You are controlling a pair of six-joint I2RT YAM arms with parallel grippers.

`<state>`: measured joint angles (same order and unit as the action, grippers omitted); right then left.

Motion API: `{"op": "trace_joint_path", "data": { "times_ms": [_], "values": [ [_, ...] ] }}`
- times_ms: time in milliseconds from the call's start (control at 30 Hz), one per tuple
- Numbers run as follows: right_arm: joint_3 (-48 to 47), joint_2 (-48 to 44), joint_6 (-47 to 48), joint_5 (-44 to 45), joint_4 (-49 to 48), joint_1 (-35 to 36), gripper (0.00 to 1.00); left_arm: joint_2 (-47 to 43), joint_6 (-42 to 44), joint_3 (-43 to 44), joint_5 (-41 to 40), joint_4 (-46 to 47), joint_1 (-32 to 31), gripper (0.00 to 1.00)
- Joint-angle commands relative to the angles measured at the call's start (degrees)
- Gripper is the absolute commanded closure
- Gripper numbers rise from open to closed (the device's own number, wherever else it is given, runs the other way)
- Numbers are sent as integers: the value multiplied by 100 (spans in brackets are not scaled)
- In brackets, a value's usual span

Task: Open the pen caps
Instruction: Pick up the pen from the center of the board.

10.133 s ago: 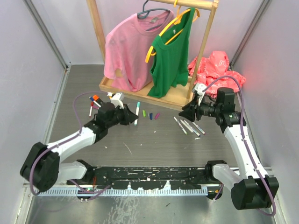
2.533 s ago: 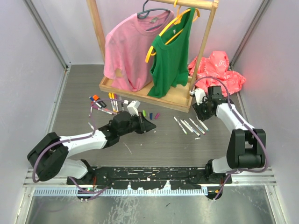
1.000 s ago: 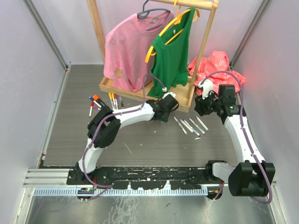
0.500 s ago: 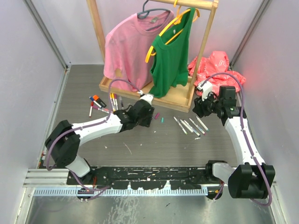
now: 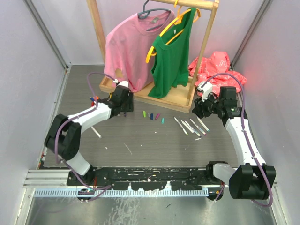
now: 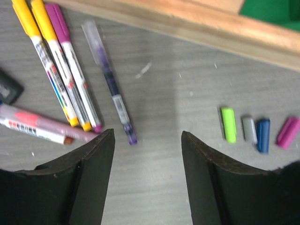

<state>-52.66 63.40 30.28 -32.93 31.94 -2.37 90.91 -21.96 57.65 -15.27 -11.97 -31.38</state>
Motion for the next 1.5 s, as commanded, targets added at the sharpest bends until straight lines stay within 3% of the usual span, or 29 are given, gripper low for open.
{"op": "trace_joint_path", "data": {
  "times_ms": [0, 133, 333, 1067, 1467],
  "values": [
    [-106, 51, 129, -62, -90, 17, 47, 593, -28, 696, 8, -156, 459, 41],
    [-100, 178, 135, 27, -83, 20, 47, 1060, -169, 1021, 544, -150, 850, 45],
    [-114, 192, 136, 32, -83, 18, 47, 1650, -187, 1680, 552, -716, 975, 52],
    [-79, 55, 173, 68, -96, -15, 46, 1970, -235, 1666, 711, -755, 980, 60],
    [-82, -85, 189, 62, -91, -18, 46, 2118, -362, 1677, 971, -745, 975, 76]
  ]
}}
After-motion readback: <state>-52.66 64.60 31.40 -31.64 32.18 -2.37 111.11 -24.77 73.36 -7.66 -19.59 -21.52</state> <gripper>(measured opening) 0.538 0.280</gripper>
